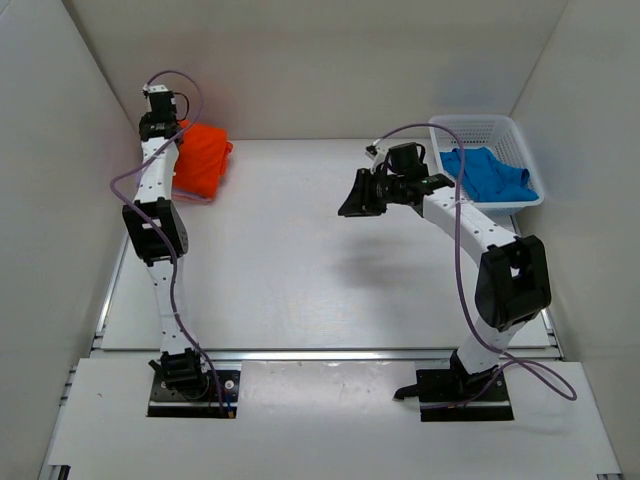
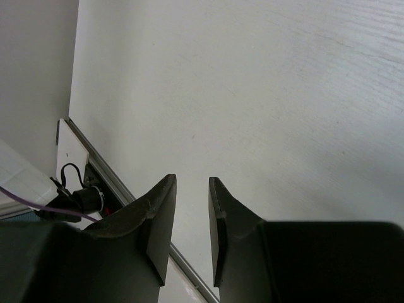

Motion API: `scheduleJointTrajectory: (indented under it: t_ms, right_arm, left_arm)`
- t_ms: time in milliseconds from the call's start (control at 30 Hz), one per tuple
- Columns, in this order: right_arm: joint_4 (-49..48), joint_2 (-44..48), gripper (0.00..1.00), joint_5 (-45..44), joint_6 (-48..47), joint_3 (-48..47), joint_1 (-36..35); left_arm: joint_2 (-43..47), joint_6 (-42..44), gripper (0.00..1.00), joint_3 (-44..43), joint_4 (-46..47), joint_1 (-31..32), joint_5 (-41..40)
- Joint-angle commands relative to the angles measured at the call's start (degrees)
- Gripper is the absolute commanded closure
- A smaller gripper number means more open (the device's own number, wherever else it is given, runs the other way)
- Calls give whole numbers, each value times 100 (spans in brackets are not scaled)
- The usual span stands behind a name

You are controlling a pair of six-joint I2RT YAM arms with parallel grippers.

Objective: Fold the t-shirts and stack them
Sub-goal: Put the neatly folded tshirt into the corner of the board with the left arm

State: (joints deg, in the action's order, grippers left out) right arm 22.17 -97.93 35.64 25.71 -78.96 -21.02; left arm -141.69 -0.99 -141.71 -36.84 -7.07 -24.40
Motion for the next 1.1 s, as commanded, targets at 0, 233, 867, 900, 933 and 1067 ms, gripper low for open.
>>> scheduleJointTrajectory:
  t_ms: [0,233,867,900,933,1067]
  right_arm:
    - [94,19,76,-110,12,-181,-78]
    - [155,134,74,-215,-49,55,-157]
    - [-108,2663,1,-619,22,2524,404]
    - [-152,2769,1,-550,13,2604,414]
    - [-195,2953,0,-523,-14,2701,553]
    - [-442,3385,1,-329,100,3061,844]
  left_arm:
    - [150,-366,100,-287,98,-294,-91]
    - [167,-832,5,-454,-296,-751,1080]
    - [5876,-2053,1,6425,123,1840,2404]
    - [6072,-2150,2,6872,185,1832,2631]
    - [6509,-2238,1,7320,360,1823,2799]
    - [7750,-2449,1,8464,678,1929,3046]
